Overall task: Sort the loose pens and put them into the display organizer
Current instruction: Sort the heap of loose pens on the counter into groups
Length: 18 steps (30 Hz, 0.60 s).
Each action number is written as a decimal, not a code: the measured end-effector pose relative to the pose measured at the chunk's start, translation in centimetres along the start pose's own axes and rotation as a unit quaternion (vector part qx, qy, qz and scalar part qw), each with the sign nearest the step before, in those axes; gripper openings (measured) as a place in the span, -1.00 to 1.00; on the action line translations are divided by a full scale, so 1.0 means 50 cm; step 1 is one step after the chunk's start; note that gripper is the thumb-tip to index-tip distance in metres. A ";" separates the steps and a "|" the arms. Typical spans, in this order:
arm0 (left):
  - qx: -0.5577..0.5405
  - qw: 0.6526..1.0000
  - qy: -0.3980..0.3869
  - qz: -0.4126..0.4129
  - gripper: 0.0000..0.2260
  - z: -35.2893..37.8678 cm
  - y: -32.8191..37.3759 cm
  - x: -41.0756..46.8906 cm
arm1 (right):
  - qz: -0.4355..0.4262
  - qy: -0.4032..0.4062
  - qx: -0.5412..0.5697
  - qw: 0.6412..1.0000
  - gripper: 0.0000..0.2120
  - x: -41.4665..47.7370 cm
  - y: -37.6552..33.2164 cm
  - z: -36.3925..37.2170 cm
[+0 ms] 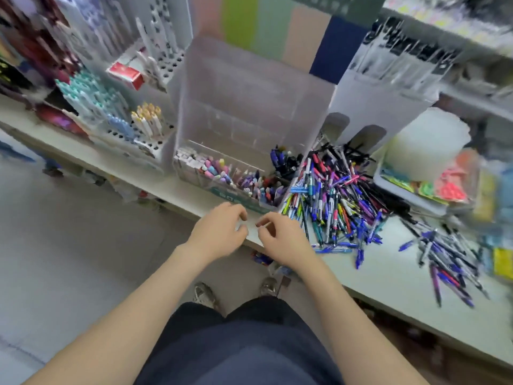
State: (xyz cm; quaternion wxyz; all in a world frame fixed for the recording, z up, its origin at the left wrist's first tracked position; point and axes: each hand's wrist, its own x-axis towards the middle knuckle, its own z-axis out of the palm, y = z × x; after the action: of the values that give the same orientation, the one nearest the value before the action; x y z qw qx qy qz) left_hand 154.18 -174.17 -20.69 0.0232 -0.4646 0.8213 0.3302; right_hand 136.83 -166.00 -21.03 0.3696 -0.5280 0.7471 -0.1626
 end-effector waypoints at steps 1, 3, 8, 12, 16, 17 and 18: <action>-0.003 1.000 -0.008 0.008 -0.77 0.013 0.017 0.012 | 0.025 0.015 0.014 0.999 -0.84 -0.011 0.022 -0.007; 0.000 1.000 -0.025 0.019 -0.78 0.041 0.052 0.033 | 0.063 0.041 0.044 0.996 -0.85 -0.028 0.067 -0.021; 0.014 0.997 -0.054 0.057 -0.82 0.113 0.138 0.076 | 0.083 0.054 0.082 0.992 -0.85 -0.053 0.170 -0.061; 0.036 0.994 -0.084 0.063 -0.76 0.171 0.207 0.118 | 0.136 0.091 0.079 0.983 -0.85 -0.062 0.293 -0.095; 0.071 0.994 -0.077 0.026 -0.78 0.239 0.254 0.149 | 0.203 0.104 -0.004 0.974 -0.84 -0.082 0.438 -0.119; 0.081 0.994 -0.073 0.014 -0.79 0.254 0.263 0.152 | 0.213 0.106 -0.028 0.971 -0.83 -0.087 0.464 -0.121; 0.089 0.994 -0.070 0.005 -0.80 0.268 0.270 0.155 | 0.218 0.109 -0.046 0.969 -0.82 -0.091 0.486 -0.123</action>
State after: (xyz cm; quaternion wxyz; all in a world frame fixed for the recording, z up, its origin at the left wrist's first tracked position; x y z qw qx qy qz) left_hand 135.67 -167.70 -26.79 0.1205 -0.4323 0.8461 0.2875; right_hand 116.92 -153.31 -30.54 0.2875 -0.3481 0.8866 -0.1004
